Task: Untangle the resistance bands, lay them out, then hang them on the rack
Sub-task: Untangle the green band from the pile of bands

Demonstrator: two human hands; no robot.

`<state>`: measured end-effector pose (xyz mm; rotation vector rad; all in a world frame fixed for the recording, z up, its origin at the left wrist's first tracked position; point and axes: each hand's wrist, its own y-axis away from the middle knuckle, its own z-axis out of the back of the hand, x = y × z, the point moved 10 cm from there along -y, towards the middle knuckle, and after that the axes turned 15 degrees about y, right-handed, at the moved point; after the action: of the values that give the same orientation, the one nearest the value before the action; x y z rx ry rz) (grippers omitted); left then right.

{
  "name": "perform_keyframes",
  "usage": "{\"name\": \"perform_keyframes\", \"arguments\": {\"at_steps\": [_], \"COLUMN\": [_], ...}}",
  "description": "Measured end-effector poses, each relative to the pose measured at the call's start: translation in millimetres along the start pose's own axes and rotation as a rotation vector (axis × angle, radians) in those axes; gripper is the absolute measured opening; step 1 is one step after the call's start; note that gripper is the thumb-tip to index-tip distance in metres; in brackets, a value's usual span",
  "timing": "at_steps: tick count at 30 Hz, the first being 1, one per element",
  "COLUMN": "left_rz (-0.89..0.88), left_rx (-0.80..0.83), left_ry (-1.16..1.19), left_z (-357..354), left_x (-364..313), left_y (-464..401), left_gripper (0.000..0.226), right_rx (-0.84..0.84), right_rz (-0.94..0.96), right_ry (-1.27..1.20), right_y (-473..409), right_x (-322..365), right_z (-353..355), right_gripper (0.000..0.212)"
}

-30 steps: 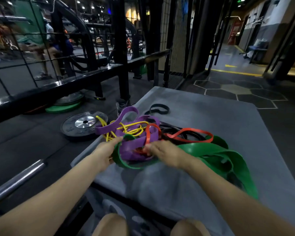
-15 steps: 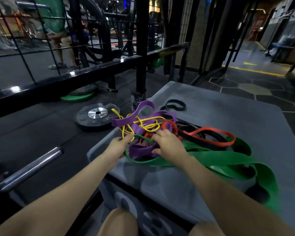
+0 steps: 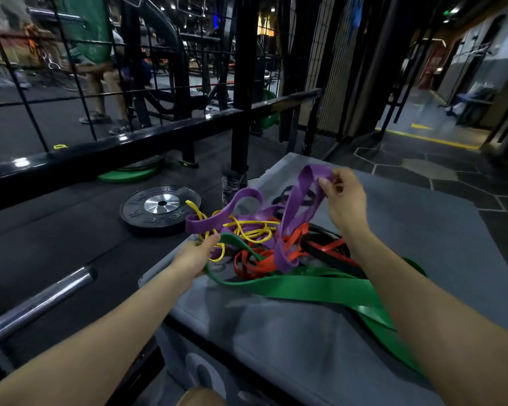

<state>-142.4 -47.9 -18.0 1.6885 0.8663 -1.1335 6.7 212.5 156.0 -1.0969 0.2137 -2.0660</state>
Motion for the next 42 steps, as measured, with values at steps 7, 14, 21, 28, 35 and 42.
{"name": "perform_keyframes", "arguments": {"at_steps": [7, 14, 21, 28, 35, 42], "left_rz": [0.017, -0.104, -0.555, -0.611, -0.622, -0.722], "left_rx": [-0.025, -0.021, 0.143, 0.150, 0.133, 0.015], "left_ry": [-0.167, -0.440, -0.880, -1.118, -0.845, -0.922], "left_z": [14, 13, -32, -49, -41, -51], "left_x": [20, 8, -24, -18, -43, -82], "left_y": [-11, -2, 25, 16, 10, 8], "left_gripper": [0.031, 0.032, 0.038, 0.036, 0.026, 0.035], "right_rx": [0.137, 0.667, 0.632, 0.363, 0.184, -0.045], "right_rz": [0.175, 0.746, 0.807, 1.050, 0.996, 0.809], "right_ry": [0.362, 0.610, 0.923, 1.002, 0.714, 0.562], "right_y": [33, 125, 127, 130, 88, 55], "right_x": [7, 32, 22, 39, 57, 65], "right_z": [-40, -130, -144, -151, -101, -56], "right_gripper": [0.024, 0.020, 0.049, 0.033, 0.017, 0.029]}}
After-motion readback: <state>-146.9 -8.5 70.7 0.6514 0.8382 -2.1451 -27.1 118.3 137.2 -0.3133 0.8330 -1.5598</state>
